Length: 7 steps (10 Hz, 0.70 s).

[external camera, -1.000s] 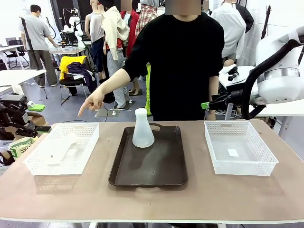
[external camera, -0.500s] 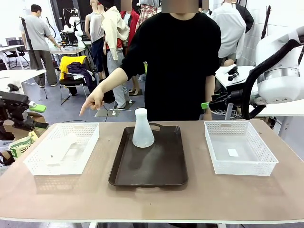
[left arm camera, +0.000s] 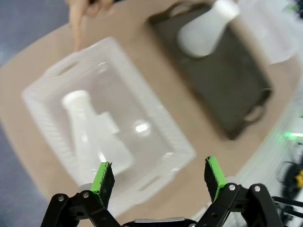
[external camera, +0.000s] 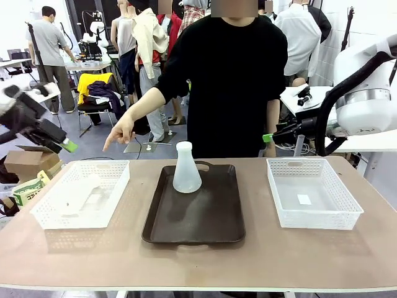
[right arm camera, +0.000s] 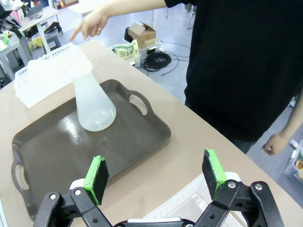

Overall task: Prepare the laboratory tools.
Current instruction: Pick up the Big flask that the person points to.

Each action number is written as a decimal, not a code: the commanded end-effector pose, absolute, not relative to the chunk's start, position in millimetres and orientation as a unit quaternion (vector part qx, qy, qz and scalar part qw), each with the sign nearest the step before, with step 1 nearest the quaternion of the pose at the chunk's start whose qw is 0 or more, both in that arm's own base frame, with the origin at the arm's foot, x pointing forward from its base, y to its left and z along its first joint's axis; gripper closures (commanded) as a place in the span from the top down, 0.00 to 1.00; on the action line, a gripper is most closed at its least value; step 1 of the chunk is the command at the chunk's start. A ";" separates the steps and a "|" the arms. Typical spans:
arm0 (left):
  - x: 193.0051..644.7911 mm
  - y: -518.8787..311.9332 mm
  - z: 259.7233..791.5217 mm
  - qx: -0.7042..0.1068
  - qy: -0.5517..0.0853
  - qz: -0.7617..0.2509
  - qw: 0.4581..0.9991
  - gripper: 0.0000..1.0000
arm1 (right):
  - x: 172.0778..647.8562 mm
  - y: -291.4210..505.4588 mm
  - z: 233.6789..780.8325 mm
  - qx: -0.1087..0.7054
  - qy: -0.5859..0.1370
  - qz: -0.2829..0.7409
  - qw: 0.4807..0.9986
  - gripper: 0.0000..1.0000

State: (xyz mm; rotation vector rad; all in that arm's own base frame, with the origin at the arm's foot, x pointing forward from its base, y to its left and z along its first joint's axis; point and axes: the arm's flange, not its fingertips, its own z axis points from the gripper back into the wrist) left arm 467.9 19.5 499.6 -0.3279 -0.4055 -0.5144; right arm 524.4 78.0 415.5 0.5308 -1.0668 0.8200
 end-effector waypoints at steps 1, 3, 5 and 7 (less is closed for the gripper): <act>503.8 1.0 485.4 -0.041 -0.145 -0.250 0.956 1.00 | 523.8 77.2 415.0 0.244 -0.483 0.375 0.753 1.00; 542.1 -16.0 466.1 0.034 -0.083 -0.262 0.961 1.00 | 523.8 77.2 415.0 0.244 -0.483 0.375 0.753 1.00; 576.8 -25.9 449.2 0.055 -0.046 -0.253 0.965 1.00 | 523.8 77.2 415.0 0.244 -0.483 0.375 0.753 1.00; 597.5 -31.1 430.1 0.055 -0.031 -0.258 0.964 1.00 | 523.8 77.2 415.0 0.244 -0.483 0.375 0.753 1.00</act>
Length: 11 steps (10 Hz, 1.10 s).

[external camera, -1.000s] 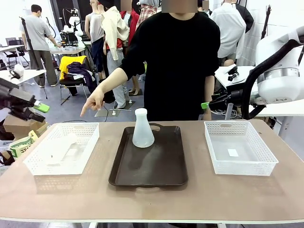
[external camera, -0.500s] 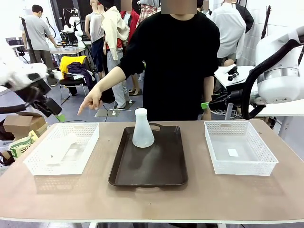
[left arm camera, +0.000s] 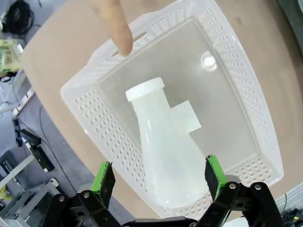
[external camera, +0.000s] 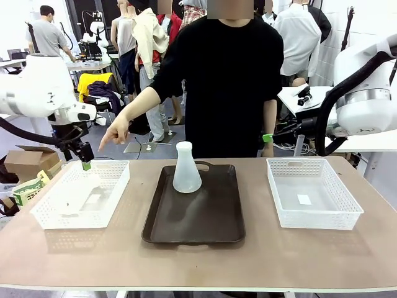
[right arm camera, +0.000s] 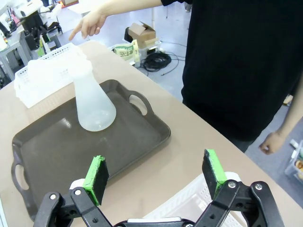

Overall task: Prepare the laboratory tools.
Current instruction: Pick up the Big flask that the person points to.

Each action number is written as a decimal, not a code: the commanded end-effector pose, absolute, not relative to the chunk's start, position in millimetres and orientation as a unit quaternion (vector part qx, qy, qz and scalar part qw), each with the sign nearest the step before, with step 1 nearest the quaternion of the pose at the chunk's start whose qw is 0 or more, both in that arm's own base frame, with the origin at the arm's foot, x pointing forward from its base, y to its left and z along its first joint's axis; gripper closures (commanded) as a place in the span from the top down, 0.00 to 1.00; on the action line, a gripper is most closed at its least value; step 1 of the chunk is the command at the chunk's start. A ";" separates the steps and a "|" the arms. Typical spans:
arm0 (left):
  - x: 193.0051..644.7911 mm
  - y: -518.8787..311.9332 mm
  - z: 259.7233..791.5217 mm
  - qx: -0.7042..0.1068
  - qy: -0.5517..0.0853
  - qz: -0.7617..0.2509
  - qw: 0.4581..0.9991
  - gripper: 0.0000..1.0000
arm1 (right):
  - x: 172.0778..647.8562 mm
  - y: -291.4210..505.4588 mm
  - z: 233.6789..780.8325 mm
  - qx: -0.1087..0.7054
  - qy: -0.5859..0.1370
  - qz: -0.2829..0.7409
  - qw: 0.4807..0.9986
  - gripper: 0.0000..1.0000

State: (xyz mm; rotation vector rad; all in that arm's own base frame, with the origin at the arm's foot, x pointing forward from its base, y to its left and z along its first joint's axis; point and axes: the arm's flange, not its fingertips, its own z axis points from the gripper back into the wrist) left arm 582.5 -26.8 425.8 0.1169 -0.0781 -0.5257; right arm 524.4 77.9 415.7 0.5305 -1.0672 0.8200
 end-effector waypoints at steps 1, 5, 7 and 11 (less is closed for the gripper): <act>603.8 -31.1 422.0 0.047 -0.024 -0.256 0.965 1.00 | 523.8 77.2 415.0 0.244 -0.483 0.375 0.753 1.00; 620.7 -16.6 394.8 0.004 -0.031 -0.243 0.970 1.00 | 523.8 77.2 415.0 0.244 -0.483 0.375 0.753 1.00; 625.2 -12.8 380.2 -0.017 -0.021 -0.236 0.971 1.00 | 523.8 77.2 415.0 0.244 -0.483 0.375 0.753 1.00; 623.2 -8.0 351.1 -0.027 -0.024 -0.227 0.973 1.00 | 523.8 77.2 415.0 0.244 -0.483 0.375 0.753 1.00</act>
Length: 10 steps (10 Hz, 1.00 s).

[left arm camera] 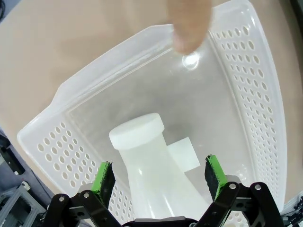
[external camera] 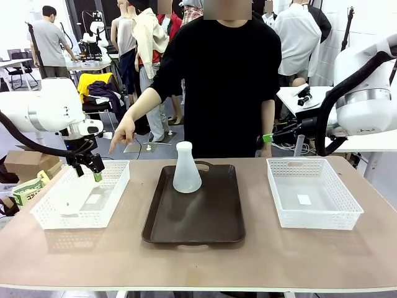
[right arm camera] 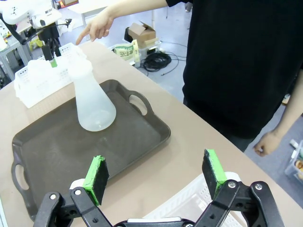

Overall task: Prepare the laboratory tools.
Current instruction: Pick up the Big flask that the person points to.

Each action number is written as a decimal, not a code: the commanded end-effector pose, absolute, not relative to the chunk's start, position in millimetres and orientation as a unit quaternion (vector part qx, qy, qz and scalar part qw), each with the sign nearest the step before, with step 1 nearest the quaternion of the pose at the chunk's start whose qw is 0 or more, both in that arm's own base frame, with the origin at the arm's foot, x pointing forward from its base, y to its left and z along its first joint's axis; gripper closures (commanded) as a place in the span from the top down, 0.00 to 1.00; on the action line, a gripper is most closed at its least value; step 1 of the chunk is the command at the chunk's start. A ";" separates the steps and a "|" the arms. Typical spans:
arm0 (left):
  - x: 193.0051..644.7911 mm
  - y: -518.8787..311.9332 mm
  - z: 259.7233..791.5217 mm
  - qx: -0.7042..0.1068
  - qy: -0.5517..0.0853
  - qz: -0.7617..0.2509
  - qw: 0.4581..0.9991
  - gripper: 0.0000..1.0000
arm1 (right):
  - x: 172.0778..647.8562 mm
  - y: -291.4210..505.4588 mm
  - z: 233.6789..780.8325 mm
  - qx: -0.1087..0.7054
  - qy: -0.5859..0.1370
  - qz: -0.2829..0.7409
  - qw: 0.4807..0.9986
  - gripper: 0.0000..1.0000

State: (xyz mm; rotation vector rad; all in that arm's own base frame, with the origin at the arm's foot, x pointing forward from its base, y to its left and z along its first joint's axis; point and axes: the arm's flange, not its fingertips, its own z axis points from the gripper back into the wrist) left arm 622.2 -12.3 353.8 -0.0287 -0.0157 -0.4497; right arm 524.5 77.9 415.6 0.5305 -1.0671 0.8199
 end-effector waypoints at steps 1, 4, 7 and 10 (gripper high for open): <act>623.5 -6.1 347.1 -0.031 -0.046 -0.224 0.973 1.00 | 523.8 77.2 415.0 0.244 -0.483 0.375 0.753 1.00; 627.1 -3.9 337.9 -0.027 -0.045 -0.216 0.975 1.00 | 523.8 77.2 415.0 0.244 -0.483 0.375 0.753 1.00; 630.1 -4.8 332.1 -0.023 -0.046 -0.216 0.975 1.00 | 523.8 77.2 415.0 0.244 -0.483 0.375 0.753 1.00; 633.7 -6.6 327.2 -0.018 -0.050 -0.210 0.976 1.00 | 523.8 77.2 415.0 0.244 -0.483 0.375 0.753 1.00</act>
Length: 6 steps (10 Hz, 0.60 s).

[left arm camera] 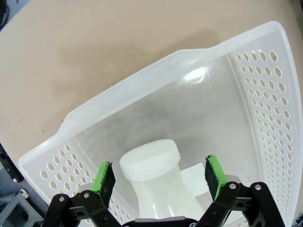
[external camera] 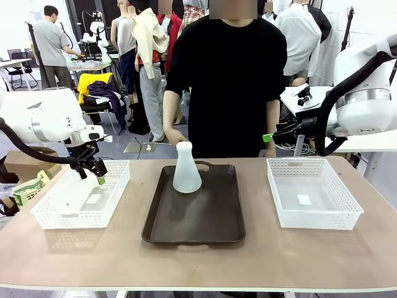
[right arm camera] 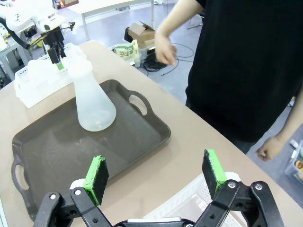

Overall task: Prepare the laboratory tools.
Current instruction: Pick up the Big flask that the person points to.

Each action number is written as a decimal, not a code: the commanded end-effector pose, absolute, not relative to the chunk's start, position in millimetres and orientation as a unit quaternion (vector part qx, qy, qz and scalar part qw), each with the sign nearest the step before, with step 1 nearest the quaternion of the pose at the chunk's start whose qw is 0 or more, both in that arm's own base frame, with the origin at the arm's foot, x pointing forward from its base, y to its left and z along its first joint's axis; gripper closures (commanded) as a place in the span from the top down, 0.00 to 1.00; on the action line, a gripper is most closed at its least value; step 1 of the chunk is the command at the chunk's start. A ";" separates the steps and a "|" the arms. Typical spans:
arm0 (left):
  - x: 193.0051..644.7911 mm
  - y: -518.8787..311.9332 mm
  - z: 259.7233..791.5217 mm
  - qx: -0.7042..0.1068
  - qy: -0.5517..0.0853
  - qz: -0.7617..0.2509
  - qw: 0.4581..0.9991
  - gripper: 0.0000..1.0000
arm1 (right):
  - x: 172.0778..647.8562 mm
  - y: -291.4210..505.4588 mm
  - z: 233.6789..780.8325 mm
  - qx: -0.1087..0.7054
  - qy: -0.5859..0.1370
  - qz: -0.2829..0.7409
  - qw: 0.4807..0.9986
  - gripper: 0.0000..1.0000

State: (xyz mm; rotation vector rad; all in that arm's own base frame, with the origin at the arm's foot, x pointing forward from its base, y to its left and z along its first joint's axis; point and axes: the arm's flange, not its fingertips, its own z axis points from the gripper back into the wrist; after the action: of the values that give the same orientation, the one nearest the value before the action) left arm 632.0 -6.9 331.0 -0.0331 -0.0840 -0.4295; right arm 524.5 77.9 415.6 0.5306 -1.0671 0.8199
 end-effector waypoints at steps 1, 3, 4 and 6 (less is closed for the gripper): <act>634.1 -6.9 325.9 -0.015 -0.052 -0.211 0.976 1.00 | 523.8 77.2 415.0 0.244 -0.483 0.375 0.753 1.00; 634.1 -8.3 325.6 -0.010 -0.047 -0.211 0.976 0.64 | 523.8 77.2 415.0 0.244 -0.483 0.375 0.753 1.00; 633.9 -9.1 324.4 -0.008 -0.044 -0.210 0.977 0.44 | 523.8 77.2 415.0 0.244 -0.483 0.375 0.753 1.00; 633.1 -11.6 323.8 -0.003 -0.039 -0.209 0.977 0.04 | 523.8 77.2 415.0 0.244 -0.483 0.375 0.753 1.00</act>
State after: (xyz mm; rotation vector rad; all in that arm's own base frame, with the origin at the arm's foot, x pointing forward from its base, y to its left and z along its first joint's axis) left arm 632.9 -9.5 325.9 -0.0292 -0.0836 -0.4332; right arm 524.5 77.9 415.6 0.5306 -1.0671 0.8199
